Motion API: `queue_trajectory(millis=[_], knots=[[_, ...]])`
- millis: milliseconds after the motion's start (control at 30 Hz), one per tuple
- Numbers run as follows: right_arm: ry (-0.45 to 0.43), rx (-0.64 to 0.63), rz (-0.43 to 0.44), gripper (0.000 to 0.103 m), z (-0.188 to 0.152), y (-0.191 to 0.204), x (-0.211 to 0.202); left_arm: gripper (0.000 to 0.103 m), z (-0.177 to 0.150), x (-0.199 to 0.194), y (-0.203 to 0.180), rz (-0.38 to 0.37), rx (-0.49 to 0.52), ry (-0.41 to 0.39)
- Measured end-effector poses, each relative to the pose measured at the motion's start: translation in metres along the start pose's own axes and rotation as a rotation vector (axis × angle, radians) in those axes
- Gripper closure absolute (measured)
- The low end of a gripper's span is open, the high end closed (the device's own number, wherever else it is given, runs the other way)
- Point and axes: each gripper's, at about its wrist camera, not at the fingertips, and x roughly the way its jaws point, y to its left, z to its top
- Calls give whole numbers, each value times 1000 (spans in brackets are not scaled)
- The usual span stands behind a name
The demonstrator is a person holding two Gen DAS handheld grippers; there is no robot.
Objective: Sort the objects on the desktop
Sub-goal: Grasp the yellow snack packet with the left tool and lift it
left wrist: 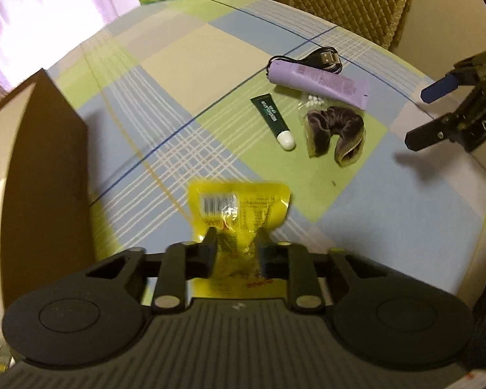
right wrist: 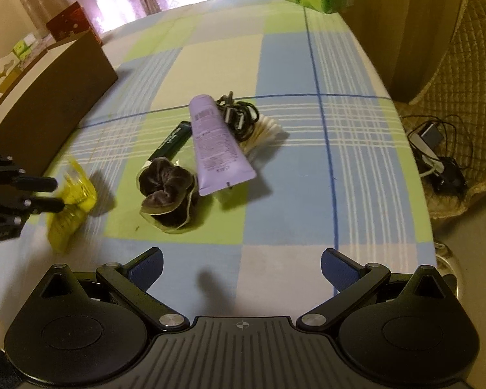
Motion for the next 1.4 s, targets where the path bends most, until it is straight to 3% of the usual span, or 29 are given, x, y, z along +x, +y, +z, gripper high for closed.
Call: queue_trajectory(millis=[100,167,267,400,467,533,600,800,833,900,967,1067,1333,1400], knots=[[3,-7,5,2,0,3,1,29,-7,-5,-5,-8,-22,1],[5,-11,7,2,-1,3,2,26,-10,-4,-6,-6,-23,1],[11,-8,5,2,-2,4,3,13,-11,4,-7,-12,8,9],[13,-2,0,2,-4,2,2,22,-13,29,-4,-53,83,71],[15,7,-6,2,-5,2,1,36,-14,31,5,-132,41,51],[15,13,-10,2,-7,0,1,52,-11,29,6,-132,45,44],[14,20,-11,2,-7,0,1,59,-10,23,1,-125,66,24],[-35,-4,3,2,-3,7,-4,74,-9,-4,18,-134,-137,-39],[-41,-15,8,2,-1,10,-4,89,-9,-10,23,-138,-176,-54],[-45,-34,17,2,2,15,-3,96,-8,-21,32,-156,-259,-83],[-43,-50,27,2,4,21,0,96,-11,-22,44,-155,-373,-78],[-35,-68,36,2,7,26,5,94,-12,-15,52,-113,-414,-44],[-36,-88,34,2,8,32,6,86,-7,13,47,-97,-356,20],[-35,-79,29,2,7,30,6,86,-5,18,44,-51,-332,29]])
